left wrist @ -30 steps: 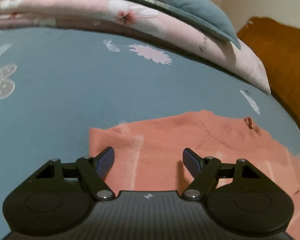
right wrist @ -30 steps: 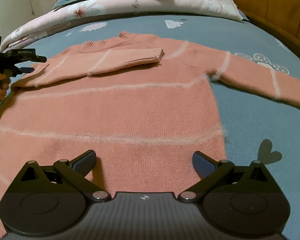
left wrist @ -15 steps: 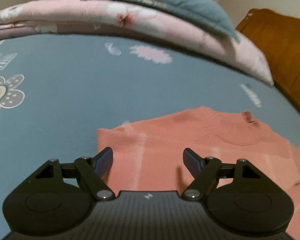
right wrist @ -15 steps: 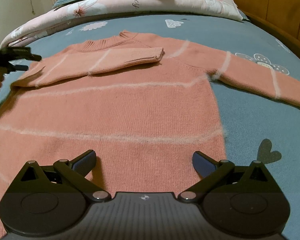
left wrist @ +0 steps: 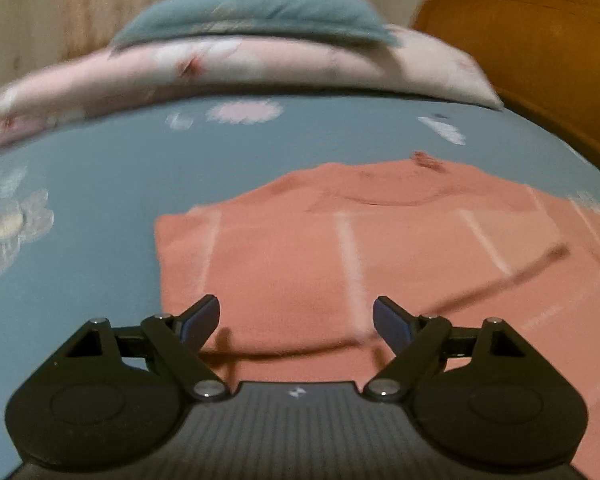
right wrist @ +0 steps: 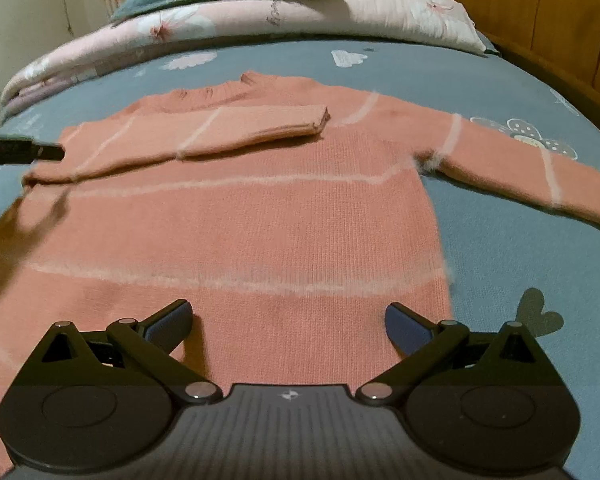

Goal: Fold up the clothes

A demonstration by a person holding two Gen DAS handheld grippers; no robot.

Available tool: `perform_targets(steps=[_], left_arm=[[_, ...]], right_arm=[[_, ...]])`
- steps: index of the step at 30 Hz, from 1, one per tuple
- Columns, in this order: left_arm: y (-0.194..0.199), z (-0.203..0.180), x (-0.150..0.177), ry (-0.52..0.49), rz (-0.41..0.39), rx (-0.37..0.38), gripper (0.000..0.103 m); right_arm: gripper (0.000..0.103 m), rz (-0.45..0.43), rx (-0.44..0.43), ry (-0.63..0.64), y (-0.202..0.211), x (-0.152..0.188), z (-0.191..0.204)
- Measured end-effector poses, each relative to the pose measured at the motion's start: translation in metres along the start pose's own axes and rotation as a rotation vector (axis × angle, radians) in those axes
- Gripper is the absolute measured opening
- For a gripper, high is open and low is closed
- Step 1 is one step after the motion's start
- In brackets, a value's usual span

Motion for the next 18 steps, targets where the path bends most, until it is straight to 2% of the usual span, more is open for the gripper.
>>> perform_targets(steps=[3, 5, 8, 11, 14, 18], left_arm=[[0.012, -0.012, 0.018, -0.078, -0.032, -0.037, 0.085], [0.012, -0.012, 0.025, -0.101, -0.049, -0.053, 0.084], [0.007, -0.005, 0.028, -0.114, -0.041, -0.053, 0.084], [0.016, -0.001, 0.032, -0.135, -0.041, 0.01, 0.084], [0.019, 0.005, 0.036, -0.166, -0.025, 0.073, 0.084], [0.03, 0.033, 0.035, -0.136, -0.034, 0.044, 0.085]], right_arm=[[0.099, -0.034, -0.07, -0.05, 0.008, -0.006, -0.005], [0.087, -0.044, -0.106, -0.066, 0.016, -0.016, -0.004], [0.076, -0.056, -0.132, -0.008, 0.026, -0.04, 0.009], [0.075, -0.07, -0.147, 0.076, 0.026, -0.084, 0.039], [0.075, -0.066, -0.227, 0.141, 0.015, -0.131, 0.078], [0.074, -0.039, -0.296, 0.258, -0.011, -0.176, 0.142]])
Point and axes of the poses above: each gripper's, at about its wrist camera, not at the fingertips, and y roughly against the way its jaws point, z to its left, x to its underside, the point moved 5 cm from there along -y, roughly the way its jaws point, and after that the axes turned 13 degrees about z, right-handed, at the moved point
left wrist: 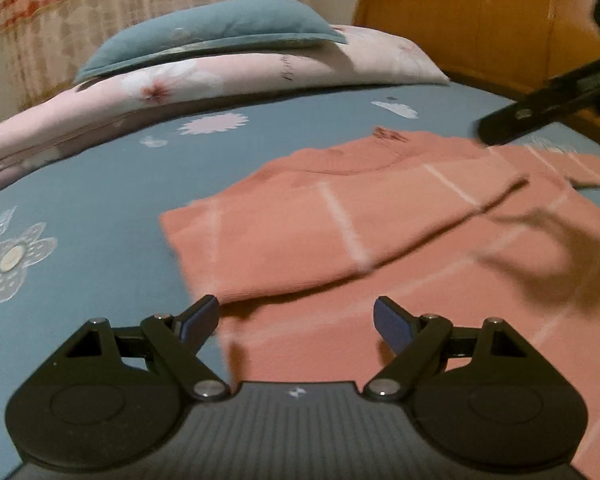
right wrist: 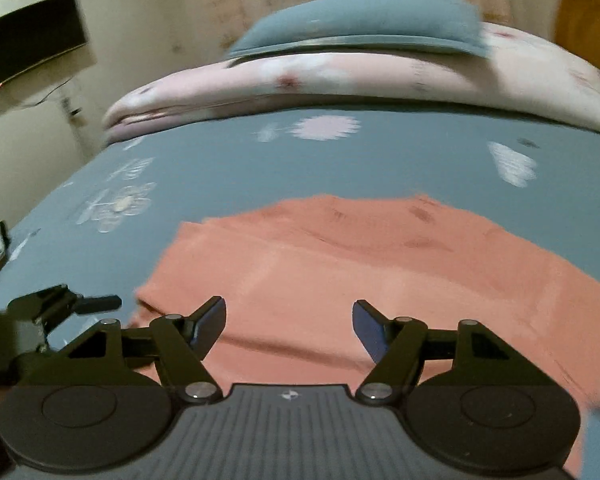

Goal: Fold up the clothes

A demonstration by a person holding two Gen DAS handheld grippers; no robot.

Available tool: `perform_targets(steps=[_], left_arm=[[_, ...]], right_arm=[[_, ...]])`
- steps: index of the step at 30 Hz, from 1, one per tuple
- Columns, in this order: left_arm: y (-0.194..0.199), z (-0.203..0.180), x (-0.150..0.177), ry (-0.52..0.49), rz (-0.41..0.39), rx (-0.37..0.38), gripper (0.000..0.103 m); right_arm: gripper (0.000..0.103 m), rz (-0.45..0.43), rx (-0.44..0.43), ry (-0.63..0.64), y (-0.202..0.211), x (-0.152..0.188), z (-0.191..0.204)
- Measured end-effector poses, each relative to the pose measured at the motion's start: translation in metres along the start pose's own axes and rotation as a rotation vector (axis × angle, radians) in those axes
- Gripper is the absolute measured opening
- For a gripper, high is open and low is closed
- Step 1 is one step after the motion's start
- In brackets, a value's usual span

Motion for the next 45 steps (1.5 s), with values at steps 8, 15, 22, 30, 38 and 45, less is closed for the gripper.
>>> perform_targets(steps=[8, 15, 22, 30, 38, 45], left_arm=[[0.014, 0.066, 0.014, 0.163, 0.009, -0.053, 0.087], [0.016, 0.089, 0.017, 0.249, -0.006, -0.035, 0.087], [0.019, 0.087, 0.014, 0.243, -0.025, -0.021, 0.087], [0.027, 0.098, 0.016, 0.28, -0.057, -0.008, 0.091], [0.022, 0.098, 0.016, 0.272, -0.042, 0.023, 0.091], [0.011, 0.092, 0.016, 0.255, -0.008, 0.022, 0.091]], right_arm=[[0.068, 0.047, 0.015, 0.249, -0.095, -0.051, 0.08], [0.083, 0.129, 0.065, 0.305, -0.155, -0.022, 0.091], [0.103, 0.137, 0.161, 0.207, -0.157, -0.023, 0.08], [0.103, 0.028, 0.155, 0.228, -0.128, -0.049, 0.095], [0.103, 0.091, 0.118, 0.147, -0.19, -0.084, 0.092], [0.103, 0.087, 0.096, 0.201, -0.186, -0.083, 0.098]])
Point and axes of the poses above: each gripper's, at about its wrist camera, not at the fingertips, and y roughly against the way its jaws point, z to its left, x to its underside, the point moved 5 cm from there along -y, roughly the way its jaws point, and after that the axes turned 13 degrees about z, right-handed, at the moved point
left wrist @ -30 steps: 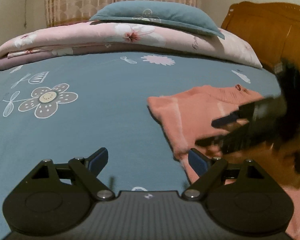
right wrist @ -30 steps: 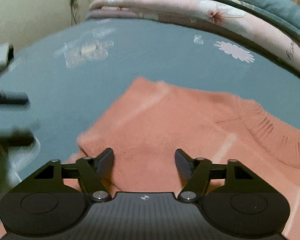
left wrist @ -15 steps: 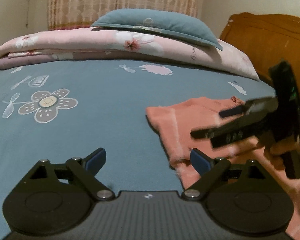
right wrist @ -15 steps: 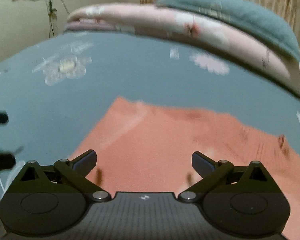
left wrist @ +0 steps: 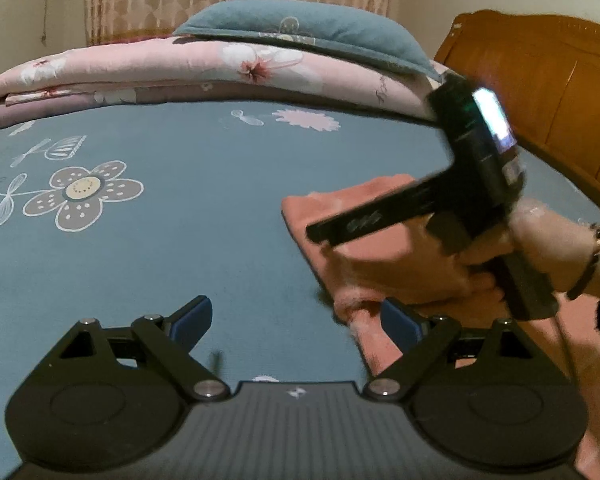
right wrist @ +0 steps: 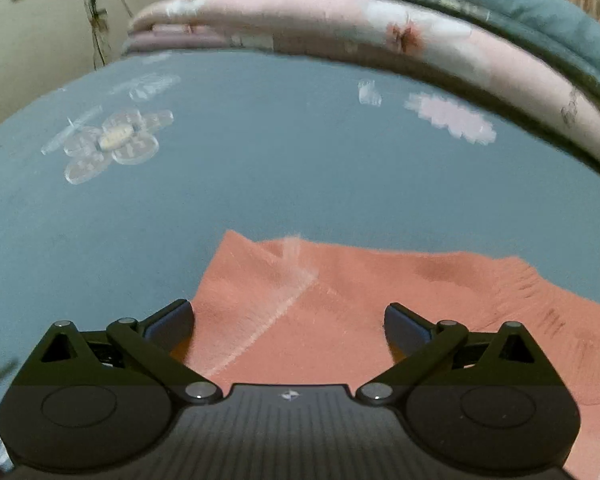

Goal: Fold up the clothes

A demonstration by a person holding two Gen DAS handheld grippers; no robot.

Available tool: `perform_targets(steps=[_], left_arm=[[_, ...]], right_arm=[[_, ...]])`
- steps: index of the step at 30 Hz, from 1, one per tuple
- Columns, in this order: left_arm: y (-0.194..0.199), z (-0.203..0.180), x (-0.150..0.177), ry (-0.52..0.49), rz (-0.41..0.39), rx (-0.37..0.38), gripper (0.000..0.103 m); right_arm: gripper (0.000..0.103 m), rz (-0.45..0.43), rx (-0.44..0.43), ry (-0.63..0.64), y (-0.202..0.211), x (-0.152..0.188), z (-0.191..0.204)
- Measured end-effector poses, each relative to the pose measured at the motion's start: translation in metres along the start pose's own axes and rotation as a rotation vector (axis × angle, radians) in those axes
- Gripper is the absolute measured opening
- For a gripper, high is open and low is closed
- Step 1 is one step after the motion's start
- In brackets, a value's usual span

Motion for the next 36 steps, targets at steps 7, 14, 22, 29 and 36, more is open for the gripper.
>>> perform_targets(steps=[7, 14, 22, 29, 36], left_arm=[[-0.003, -0.009, 0.002, -0.025, 0.01, 0.007, 0.091], [-0.005, -0.013, 0.002, -0.035, 0.017, 0.012, 0.091], [-0.009, -0.021, 0.0, -0.049, 0.02, 0.035, 0.091], [-0.018, -0.046, 0.002, -0.112, 0.049, 0.056, 0.091], [-0.023, -0.071, 0.002, -0.168, 0.059, 0.09, 0.091]], right_arm=[[0.103, 0.031, -0.042, 0.05, 0.022, 0.024, -0.003], [0.103, 0.072, -0.099, 0.0, 0.016, 0.031, -0.008], [0.103, 0.089, -0.311, -0.219, 0.036, 0.049, -0.064], [0.103, 0.068, -0.319, -0.397, 0.072, 0.101, -0.141], [0.103, -0.012, -0.353, -0.591, 0.108, 0.127, -0.188]])
Point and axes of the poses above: each gripper's, at about its wrist camera, not at the fingertips, and y roughly against the way its jaws point, z to its left, x to its underside, the point moved 5 cm from there along -y, roughly the way its jaws point, and after that the axes turned 13 degrees about z, right-handed, at the moved point
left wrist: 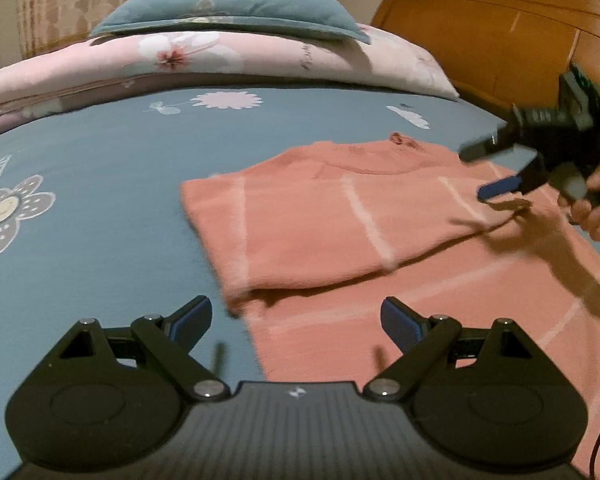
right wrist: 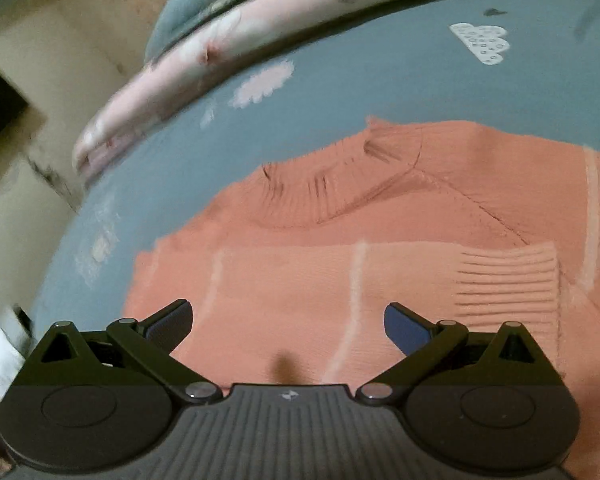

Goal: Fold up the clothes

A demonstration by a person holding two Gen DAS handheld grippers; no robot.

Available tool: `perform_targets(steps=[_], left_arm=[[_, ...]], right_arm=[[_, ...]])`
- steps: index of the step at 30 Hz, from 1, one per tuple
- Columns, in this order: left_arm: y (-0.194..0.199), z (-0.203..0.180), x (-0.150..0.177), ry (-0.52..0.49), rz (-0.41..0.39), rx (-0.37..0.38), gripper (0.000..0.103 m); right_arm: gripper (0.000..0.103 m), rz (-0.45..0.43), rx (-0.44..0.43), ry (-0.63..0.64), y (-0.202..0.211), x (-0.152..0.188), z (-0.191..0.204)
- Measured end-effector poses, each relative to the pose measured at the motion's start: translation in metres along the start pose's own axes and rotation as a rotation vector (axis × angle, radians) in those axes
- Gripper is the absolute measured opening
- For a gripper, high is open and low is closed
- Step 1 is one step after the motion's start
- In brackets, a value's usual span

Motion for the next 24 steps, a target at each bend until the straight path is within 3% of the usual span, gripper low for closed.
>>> perform_targets(steps=[4, 9, 12, 18, 24], left_arm=[[-0.001, -0.015, -0.004, -0.035, -0.011, 0.043, 0.092], [-0.005, -0.024, -0.004, -0.049, -0.001, 0.076, 0.092], [-0.006, -0.025, -0.004, -0.047, 0.004, 0.076, 0.092], [-0.005, -0.026, -0.004, -0.035, 0.006, 0.077, 0.092], [0.005, -0.035, -0.009, -0.055, -0.024, 0.107, 0.092]], right_arm=[[0.103, 0.028, -0.09, 0.066, -0.015, -0.001, 0.032], [0.103, 0.124, -0.044, 0.102, -0.045, 0.014, 0.027], [0.103, 0.099, -0.081, 0.089, -0.031, 0.02, 0.007], [0.103, 0.024, 0.018, -0.019, 0.014, 0.018, -0.035], [0.103, -0.012, 0.061, 0.011, 0.02, 0.014, -0.023]])
Point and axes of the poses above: each gripper's, at about its wrist camera, not at the fingertips, and y roughly against the way its jaws point, z to its left, x to its underside, the point moved 5 cm from there along -y, roughly the way its jaws point, and after that the axes turned 13 degrees about z, right-handed, at the moved point
